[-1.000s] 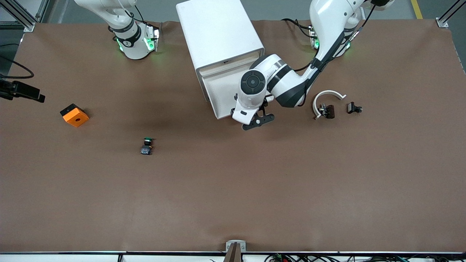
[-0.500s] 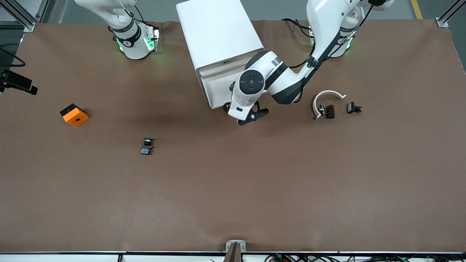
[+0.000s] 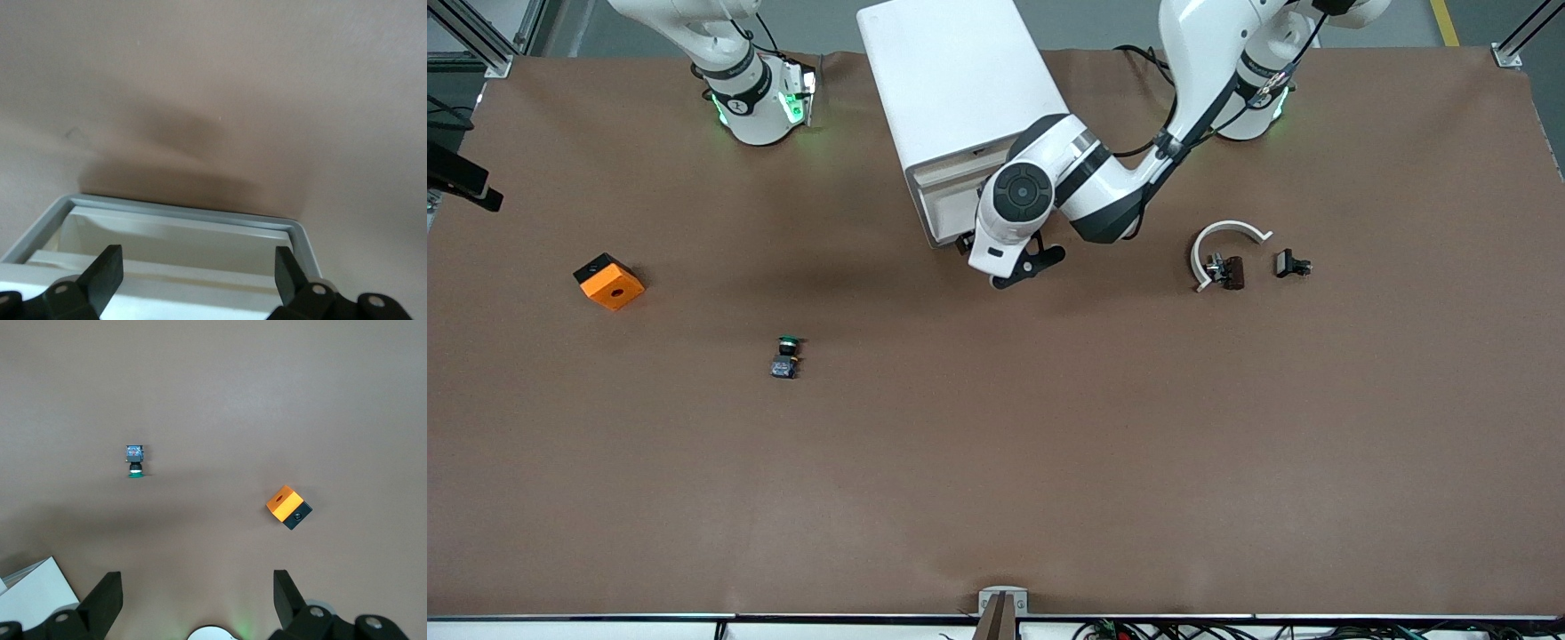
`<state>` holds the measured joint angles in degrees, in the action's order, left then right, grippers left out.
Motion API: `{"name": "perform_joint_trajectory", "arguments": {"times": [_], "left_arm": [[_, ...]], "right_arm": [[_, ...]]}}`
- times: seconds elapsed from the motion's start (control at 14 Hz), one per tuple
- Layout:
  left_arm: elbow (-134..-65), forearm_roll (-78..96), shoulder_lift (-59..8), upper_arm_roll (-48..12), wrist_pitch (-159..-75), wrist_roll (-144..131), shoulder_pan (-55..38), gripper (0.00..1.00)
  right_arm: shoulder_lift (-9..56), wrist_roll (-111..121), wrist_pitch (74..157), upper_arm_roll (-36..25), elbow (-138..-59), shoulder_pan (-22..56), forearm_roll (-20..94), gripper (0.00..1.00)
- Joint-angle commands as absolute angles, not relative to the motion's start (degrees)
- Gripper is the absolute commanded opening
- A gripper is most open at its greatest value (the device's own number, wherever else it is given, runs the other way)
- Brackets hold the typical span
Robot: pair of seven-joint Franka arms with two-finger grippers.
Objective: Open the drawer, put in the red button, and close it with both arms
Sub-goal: 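Push the open drawer shut with the left gripper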
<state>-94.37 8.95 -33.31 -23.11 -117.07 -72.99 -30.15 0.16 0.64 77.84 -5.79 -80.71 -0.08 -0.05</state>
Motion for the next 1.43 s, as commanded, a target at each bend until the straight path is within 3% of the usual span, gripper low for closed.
{"name": "perform_joint_trajectory", "arguments": {"times": [0.0,0.79,1.36], "left_arm": [[-92.72,11.24,-34.89,-23.55,-116.28,-75.58,-31.38,1.00],[-92.72,23.89,-35.33,-23.55,-113.91,-75.85,-31.90,1.00],[-90.81,23.56,-35.68,-22.77,-113.82,-75.85,-30.68,1.00]], "right_arm": [[-7.80,0.62,82.95,-5.54,-91.29,-0.09,0.70,1.00],[-9.84,-2.11,82.79,-4.66,-93.08,-0.79,2.11,1.00],[-9.41,-1.76,82.62,-3.96,-91.67,-0.62,-1.14,1.00]]}}
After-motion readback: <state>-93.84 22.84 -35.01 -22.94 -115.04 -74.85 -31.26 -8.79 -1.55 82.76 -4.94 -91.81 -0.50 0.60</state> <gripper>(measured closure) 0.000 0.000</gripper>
